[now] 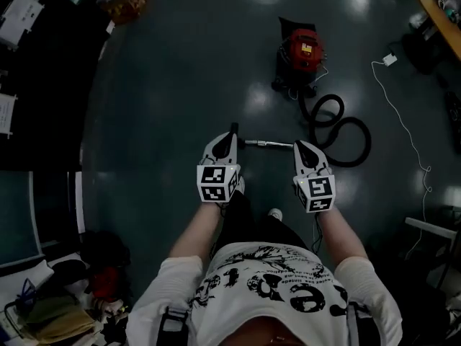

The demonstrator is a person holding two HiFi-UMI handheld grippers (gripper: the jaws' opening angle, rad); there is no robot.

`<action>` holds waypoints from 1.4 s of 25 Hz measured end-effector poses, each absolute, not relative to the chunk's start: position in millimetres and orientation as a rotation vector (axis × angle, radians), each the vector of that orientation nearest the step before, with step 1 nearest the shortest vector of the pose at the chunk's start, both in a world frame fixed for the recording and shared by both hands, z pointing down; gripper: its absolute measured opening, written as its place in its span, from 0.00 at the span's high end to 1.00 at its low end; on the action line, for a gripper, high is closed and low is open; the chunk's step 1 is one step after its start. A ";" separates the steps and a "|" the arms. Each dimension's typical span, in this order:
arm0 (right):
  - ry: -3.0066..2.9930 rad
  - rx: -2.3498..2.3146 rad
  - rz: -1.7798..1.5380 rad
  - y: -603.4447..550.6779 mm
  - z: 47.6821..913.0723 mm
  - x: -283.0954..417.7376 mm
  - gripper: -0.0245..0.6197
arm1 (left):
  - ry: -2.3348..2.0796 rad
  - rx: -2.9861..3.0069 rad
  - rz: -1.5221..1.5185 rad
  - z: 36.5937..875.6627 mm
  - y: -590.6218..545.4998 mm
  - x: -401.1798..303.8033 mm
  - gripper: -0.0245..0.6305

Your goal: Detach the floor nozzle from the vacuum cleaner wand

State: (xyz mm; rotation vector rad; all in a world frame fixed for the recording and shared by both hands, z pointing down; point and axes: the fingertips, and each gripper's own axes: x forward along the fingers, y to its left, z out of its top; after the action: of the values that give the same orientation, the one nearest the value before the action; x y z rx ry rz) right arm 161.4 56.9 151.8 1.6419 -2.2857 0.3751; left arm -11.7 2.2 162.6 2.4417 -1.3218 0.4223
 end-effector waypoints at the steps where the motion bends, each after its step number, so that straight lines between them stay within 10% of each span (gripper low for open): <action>1: -2.302 1.657 0.343 67.2 132.5 163.3 0.96 | -1.339 2.467 0.391 139.1 11.8 -9.2 0.96; 35: -2.426 1.765 0.034 348.0 10.8 44.5 0.96 | -1.352 2.635 0.057 4.8 314.3 -115.0 0.96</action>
State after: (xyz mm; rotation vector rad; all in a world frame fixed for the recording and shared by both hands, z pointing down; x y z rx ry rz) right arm 44.5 348.0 10.8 1.7651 -2.4258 0.0341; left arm -115.0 314.3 4.8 2.6348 -1.3520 0.0571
